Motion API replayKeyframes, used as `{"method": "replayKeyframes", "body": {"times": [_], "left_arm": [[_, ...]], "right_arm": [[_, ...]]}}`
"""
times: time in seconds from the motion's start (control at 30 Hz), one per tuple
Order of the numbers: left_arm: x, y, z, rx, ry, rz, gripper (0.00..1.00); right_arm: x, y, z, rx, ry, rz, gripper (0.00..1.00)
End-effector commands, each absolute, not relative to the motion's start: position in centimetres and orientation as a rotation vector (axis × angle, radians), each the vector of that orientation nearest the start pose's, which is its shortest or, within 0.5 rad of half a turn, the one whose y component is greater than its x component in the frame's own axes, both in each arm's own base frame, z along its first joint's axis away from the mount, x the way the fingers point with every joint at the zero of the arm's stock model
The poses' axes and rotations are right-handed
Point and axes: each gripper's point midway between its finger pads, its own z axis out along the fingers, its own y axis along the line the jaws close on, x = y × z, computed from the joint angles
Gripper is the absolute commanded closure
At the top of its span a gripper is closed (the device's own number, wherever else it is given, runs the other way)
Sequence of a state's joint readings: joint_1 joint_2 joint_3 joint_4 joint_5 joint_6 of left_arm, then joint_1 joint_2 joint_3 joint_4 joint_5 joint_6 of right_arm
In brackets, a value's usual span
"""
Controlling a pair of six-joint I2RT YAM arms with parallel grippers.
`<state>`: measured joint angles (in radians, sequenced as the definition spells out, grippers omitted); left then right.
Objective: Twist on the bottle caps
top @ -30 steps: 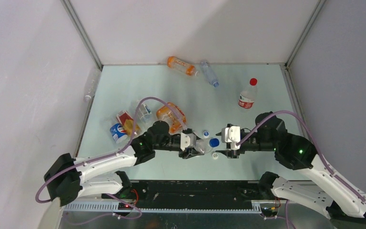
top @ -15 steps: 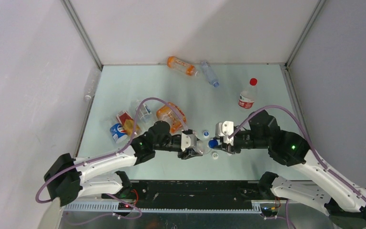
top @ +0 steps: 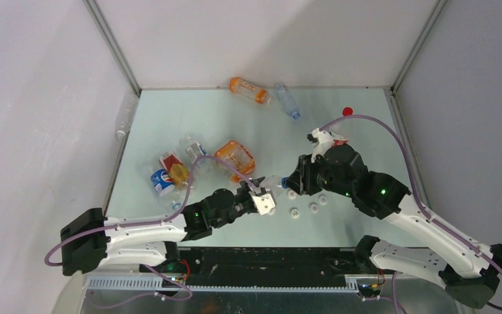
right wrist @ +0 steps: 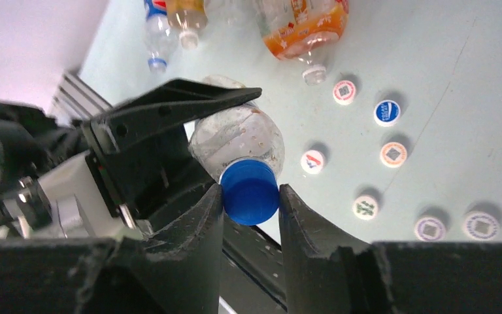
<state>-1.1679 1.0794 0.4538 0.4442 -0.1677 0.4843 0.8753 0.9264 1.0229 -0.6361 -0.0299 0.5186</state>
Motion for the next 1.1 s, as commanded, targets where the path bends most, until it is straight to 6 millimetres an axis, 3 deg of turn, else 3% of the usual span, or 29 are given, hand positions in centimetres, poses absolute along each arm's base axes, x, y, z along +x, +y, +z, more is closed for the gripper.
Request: {"method": "replayKeyframes", "body": {"times": [0.0, 0.1, 0.2, 0.27, 0.47, 0.67, 1.07], "left_arm": [[20.6, -30.6, 21.7, 1.011, 1.222, -0.263, 0.75], [20.2, -30.8, 20.6, 1.046, 1.284, -0.365, 0.75], [19.3, -30.7, 19.7, 1.128, 1.308, -0.486, 0.75], [16.8, -31.6, 19.5, 1.244, 1.267, -0.644, 0.74], [13.1, -32.3, 20.6, 1.394, 1.182, -0.863, 0.75], [12.0, -33.0, 20.7, 1.473, 1.175, -0.937, 0.76], [11.9, -33.9, 21.0, 1.502, 1.150, -0.964, 0.76]], "right_arm": [[18.8, 23.9, 28.0, -0.151, 2.097, 0.895, 0.69], [18.7, 22.7, 30.0, -0.386, 1.932, 0.801, 0.42], [16.9, 22.5, 30.7, -0.735, 1.767, 0.750, 0.37], [15.4, 22.3, 31.1, -0.992, 1.609, 0.696, 0.33], [11.2, 22.4, 30.8, -1.379, 1.318, 0.696, 0.32], [10.1, 22.6, 29.0, -1.568, 1.225, 0.647, 0.40], [9.5, 24.1, 28.0, -1.662, 1.174, 0.680, 0.51]]}}
